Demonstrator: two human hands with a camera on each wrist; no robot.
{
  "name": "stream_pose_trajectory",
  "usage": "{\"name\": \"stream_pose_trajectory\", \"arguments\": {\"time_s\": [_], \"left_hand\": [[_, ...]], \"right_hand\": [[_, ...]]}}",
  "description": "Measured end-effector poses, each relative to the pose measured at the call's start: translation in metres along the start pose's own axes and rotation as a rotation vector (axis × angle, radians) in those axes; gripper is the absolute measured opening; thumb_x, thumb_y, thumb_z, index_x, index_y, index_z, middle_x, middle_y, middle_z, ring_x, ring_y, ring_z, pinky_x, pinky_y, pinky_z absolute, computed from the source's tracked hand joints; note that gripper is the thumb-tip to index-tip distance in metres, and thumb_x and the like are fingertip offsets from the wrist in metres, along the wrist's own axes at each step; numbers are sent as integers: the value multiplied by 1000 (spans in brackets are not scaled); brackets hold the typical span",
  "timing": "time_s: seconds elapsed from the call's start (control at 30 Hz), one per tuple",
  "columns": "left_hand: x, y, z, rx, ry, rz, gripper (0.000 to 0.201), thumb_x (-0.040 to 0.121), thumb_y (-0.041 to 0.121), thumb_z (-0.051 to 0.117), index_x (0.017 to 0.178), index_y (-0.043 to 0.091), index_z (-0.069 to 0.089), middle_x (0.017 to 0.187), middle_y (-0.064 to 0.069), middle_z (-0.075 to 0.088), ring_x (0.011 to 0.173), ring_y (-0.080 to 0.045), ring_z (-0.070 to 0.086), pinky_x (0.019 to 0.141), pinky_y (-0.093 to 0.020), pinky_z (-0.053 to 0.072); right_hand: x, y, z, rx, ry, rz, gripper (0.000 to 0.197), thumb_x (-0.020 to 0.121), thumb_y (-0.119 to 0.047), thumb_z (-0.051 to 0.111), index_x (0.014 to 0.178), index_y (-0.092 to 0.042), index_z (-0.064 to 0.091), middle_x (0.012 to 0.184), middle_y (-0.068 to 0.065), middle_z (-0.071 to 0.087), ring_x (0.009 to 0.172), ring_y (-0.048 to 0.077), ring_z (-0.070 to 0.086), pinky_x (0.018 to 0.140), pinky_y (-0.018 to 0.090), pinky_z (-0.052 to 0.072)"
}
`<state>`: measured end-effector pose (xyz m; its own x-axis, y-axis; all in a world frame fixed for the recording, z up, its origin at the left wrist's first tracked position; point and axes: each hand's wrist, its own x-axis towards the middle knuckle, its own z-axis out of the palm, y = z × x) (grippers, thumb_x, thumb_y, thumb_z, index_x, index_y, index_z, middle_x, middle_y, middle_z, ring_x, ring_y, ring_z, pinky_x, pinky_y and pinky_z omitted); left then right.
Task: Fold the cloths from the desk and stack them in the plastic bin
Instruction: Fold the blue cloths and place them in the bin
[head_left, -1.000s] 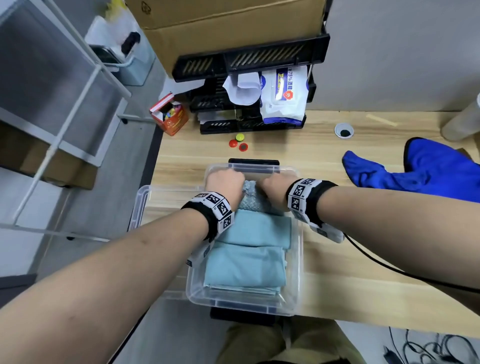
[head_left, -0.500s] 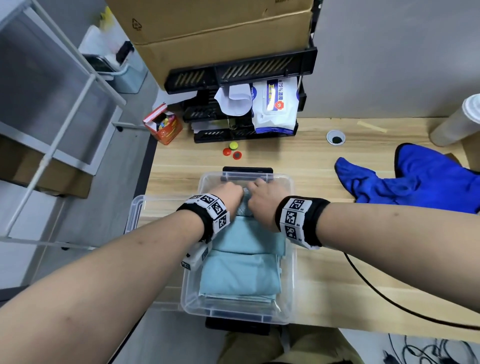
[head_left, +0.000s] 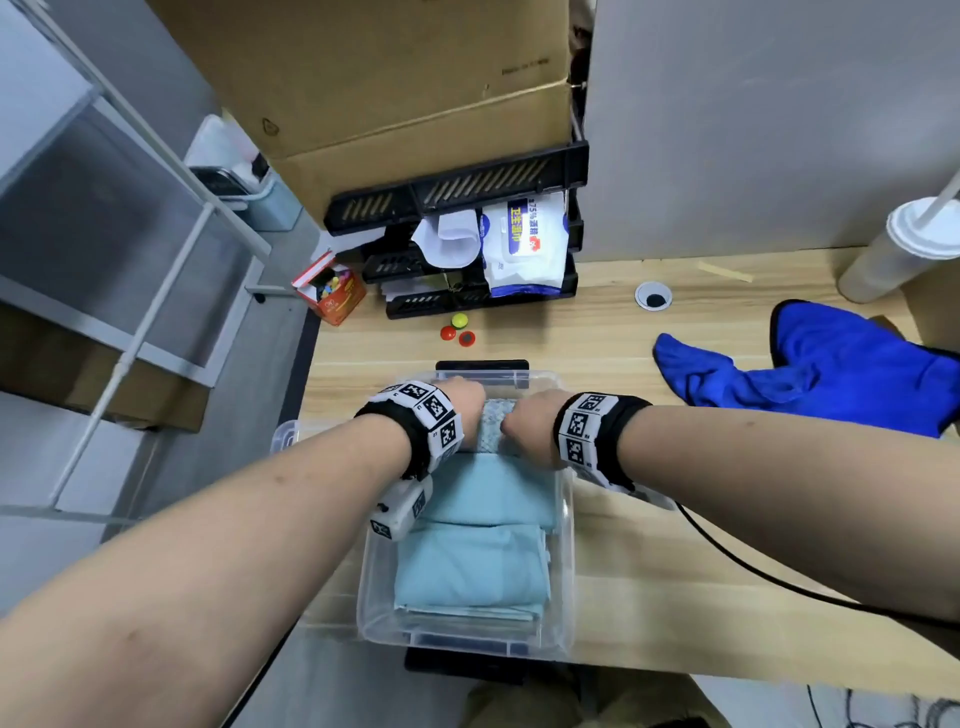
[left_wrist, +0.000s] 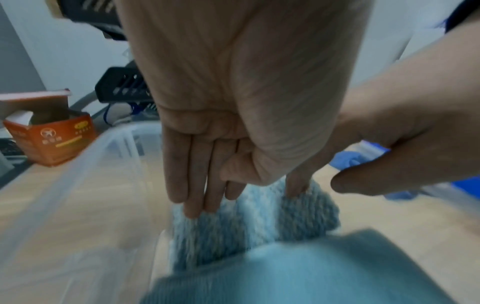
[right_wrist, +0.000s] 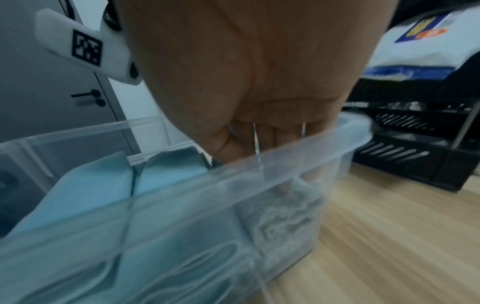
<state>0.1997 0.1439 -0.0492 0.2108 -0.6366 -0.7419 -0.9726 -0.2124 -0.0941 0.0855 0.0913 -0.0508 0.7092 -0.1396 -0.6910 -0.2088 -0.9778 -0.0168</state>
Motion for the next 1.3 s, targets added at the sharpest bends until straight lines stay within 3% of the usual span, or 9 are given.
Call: {"name": "stream_pose_trajectory", "arguments": {"time_s": [0.1, 0.23, 0.4, 0.57, 0.83, 0.93, 1.1, 1.2, 1.3], "left_hand": [[-8, 3, -32, -16, 53, -12, 16, 87, 9, 57, 72, 9, 56, 66, -3, 53, 67, -22, 55, 62, -28, 45], [-18, 23, -85, -3, 218, 7, 15, 79, 18, 62, 88, 11, 71, 82, -8, 68, 75, -26, 66, 69, -34, 59], [-12, 78, -126, -60, 408, 53, 16, 76, 20, 58, 86, 14, 69, 85, -7, 67, 78, -29, 66, 73, -37, 59], [15, 147, -112, -40, 266, 141, 18, 76, 18, 58, 86, 9, 71, 82, -9, 69, 78, -28, 68, 66, -32, 57], [52, 201, -63, 3, 83, 224, 21, 81, 20, 60, 96, 9, 69, 89, -7, 69, 83, -28, 66, 66, -30, 51], [54, 208, -53, 22, 55, 233, 25, 83, 21, 60, 103, 8, 69, 99, -9, 70, 85, -28, 65, 70, -31, 52], [56, 205, -44, 31, 46, 225, 29, 85, 20, 58, 107, 6, 69, 102, -12, 70, 79, -25, 56, 72, -31, 50], [53, 200, -45, 10, 36, 207, 29, 84, 20, 56, 107, 7, 69, 101, -11, 69, 82, -28, 60, 75, -32, 52], [50, 197, -52, -50, 84, 218, 37, 87, 26, 61, 121, 11, 61, 113, -9, 66, 101, -28, 63, 81, -31, 50]], "right_hand": [[-21, 20, -13, 100, 152, 3, 22, 89, -21, 52, 106, -15, 64, 98, 7, 66, 87, 30, 64, 70, 33, 53], [-64, 67, -25, 278, 366, 62, 33, 89, -16, 48, 118, -17, 63, 110, 9, 67, 99, 31, 63, 73, 29, 45], [-107, 149, 13, 460, 432, 378, 32, 84, -17, 48, 114, -19, 60, 112, 7, 66, 103, 31, 62, 86, 36, 52], [-134, 207, 111, 510, 243, 578, 36, 76, -17, 53, 112, -18, 57, 108, 8, 66, 94, 33, 65, 77, 38, 56], [-122, 199, 213, 496, 203, 433, 48, 78, -9, 61, 120, -31, 57, 152, -1, 20, 93, 30, 66, 69, 36, 55], [-111, 194, 221, 442, 140, 374, 50, 80, -6, 59, 121, -35, 60, 160, -11, 6, 108, 25, 62, 71, 30, 50], [-97, 184, 219, 454, 121, 378, 35, 82, -11, 61, 117, -16, 61, 125, 0, 53, 103, 26, 62, 79, 37, 55], [-104, 184, 201, 545, 360, 394, 14, 84, -16, 58, 92, -14, 69, 95, 3, 68, 87, 26, 64, 73, 34, 53], [-113, 189, 177, 760, 605, 417, 8, 82, -23, 64, 89, -20, 62, 83, -5, 64, 85, 23, 62, 68, 29, 44]]}}
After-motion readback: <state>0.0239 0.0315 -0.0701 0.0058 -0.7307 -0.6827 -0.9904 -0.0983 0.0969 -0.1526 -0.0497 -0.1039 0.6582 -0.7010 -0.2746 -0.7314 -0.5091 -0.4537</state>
